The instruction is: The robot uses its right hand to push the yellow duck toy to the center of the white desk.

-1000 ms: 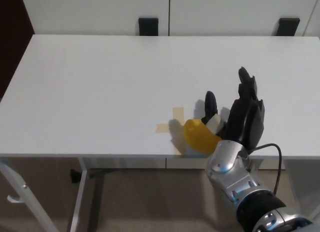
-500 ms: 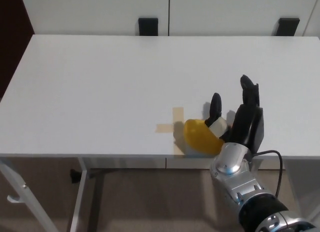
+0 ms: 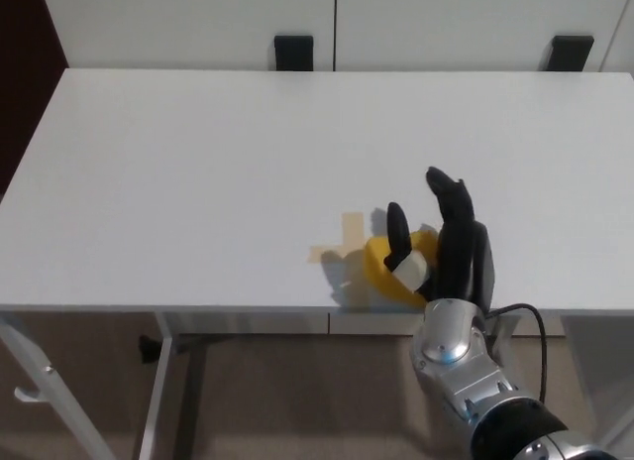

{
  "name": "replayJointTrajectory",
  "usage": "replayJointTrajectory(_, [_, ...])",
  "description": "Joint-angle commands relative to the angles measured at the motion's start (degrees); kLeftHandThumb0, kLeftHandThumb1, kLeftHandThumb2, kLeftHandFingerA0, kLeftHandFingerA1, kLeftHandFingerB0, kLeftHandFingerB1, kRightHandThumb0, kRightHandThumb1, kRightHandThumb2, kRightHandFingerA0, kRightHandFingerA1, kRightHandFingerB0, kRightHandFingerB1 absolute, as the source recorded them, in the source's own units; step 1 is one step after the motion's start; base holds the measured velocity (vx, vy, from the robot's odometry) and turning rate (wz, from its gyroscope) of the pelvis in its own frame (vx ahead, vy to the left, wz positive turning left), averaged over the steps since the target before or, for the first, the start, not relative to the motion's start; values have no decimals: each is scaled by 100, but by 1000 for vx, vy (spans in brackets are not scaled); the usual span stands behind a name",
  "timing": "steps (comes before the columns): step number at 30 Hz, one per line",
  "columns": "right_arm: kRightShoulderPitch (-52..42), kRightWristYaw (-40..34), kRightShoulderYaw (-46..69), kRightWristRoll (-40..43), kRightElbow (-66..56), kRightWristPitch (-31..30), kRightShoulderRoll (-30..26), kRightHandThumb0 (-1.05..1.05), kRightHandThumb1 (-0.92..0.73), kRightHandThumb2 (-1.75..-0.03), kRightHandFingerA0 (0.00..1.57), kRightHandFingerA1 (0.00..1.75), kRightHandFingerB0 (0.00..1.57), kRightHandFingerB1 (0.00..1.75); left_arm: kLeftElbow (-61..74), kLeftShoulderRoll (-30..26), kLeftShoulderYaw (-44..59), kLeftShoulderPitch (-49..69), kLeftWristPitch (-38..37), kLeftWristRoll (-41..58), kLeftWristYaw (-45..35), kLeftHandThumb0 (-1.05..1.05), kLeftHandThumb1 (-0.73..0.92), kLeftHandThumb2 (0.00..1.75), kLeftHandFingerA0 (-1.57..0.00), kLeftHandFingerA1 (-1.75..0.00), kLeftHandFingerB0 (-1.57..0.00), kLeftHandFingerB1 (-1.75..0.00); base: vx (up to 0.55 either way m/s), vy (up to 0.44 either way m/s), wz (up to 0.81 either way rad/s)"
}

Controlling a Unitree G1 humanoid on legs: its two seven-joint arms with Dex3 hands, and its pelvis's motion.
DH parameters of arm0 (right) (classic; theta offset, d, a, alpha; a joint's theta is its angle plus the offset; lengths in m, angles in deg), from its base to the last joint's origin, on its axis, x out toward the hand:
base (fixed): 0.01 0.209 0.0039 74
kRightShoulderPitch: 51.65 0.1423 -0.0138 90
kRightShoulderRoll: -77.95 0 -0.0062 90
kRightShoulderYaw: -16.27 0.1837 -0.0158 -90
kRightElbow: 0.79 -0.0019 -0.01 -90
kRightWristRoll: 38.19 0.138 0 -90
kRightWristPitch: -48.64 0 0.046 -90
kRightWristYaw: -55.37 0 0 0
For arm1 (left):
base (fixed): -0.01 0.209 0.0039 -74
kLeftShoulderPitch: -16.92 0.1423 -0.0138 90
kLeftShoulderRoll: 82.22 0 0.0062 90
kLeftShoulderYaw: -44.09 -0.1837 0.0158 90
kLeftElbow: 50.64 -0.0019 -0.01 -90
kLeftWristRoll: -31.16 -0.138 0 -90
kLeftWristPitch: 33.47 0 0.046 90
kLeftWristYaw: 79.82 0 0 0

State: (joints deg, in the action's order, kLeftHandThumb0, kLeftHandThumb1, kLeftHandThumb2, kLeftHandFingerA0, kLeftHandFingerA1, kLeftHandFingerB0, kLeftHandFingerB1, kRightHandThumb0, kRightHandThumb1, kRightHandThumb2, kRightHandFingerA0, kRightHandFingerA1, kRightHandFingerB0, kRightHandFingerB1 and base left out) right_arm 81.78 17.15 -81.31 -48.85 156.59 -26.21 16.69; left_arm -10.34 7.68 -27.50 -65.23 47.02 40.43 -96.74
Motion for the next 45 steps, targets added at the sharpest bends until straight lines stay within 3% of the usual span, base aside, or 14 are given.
replayJointTrajectory(1, [-359,802,-137,249,-88,144,1423,-75,-89,-67,32,47,33,35,29,-233,-28,-21,-276,-101,39,0,38,125,-90,-84,-93,-84,0,0,0])
replayJointTrajectory(12, [-687,1064,-126,438,-134,77,1510,-76,-91,-68,27,49,28,34,164,-256,-59,57,-288,-147,33,2,36,132,-84,-82,-93,-84,0,0,0])
replayJointTrajectory(17, [-697,1063,-106,496,-183,90,1498,-77,-91,-68,27,47,29,34,306,-237,-104,116,-204,-184,52,1,40,125,-86,-83,-91,-84,0,0,0])
replayJointTrajectory(24, [-464,940,37,680,-224,-8,1645,-74,-89,-67,28,46,31,33,175,-232,-138,35,-247,-184,58,2,36,129,-87,-82,-93,-84,0,0,0])
replayJointTrajectory(25, [-435,878,36,662,-200,-6,1660,-73,-89,-68,27,49,29,34,161,-213,-145,34,-254,-172,48,-1,39,122,-90,-83,-95,-83,0,0,0])
replayJointTrajectory(28, [-397,802,35,641,-170,-4,1679,-73,-89,-68,27,49,29,34,142,-190,-157,33,-264,-153,36,-1,39,122,-90,-83,-95,-83,0,0,0])
replayJointTrajectory(29, [-355,729,33,622,-155,-21,1682,-74,-89,-67,29,51,31,36,125,-196,-179,37,-286,-173,36,-3,37,124,-82,-81,-92,-86,0,0,0])
replayJointTrajectory(32, [-303,642,26,605,-142,-48,1682,-74,-89,-67,29,51,31,36,105,-212,-212,44,-316,-205,39,-3,37,124,-82,-81,-92,-86,0,0,0])
replayJointTrajectory(35, [-251,616,63,639,-143,-35,1654,-76,-89,-67,29,47,33,35,95,-185,-227,63,-350,-204,54,0,35,123,-86,-82,-94,-86,0,0,0])
replayJointTrajectory(36, [-184,584,53,616,-138,-66,1618,-74,-91,-68,14,37,26,32,127,-165,-217,71,-311,-166,37,1,34,126,-87,-82,-93,-86,0,0,0])
replayJointTrajectory(42, [98,539,44,592,-124,-253,1542,-75,-92,-67,13,40,26,34,160,-137,-196,60,-260,-79,-16,4,30,124,-87,-84,-94,-85,0,0,0])
replayJointTrajectory(43, [93,580,38,603,-136,-208,1557,-74,-91,-67,20,40,28,35,150,-126,-205,39,-288,-85,-16,0,32,128,-87,-85,-94,-86,0,0,0])
replayJointTrajectory(45, [72,707,7,626,-152,-142,1631,-72,-90,-67,17,36,26,32,127,-114,-234,-4,-301,-111,5,-2,38,123,-89,-83,-94,-85,0,0,0])
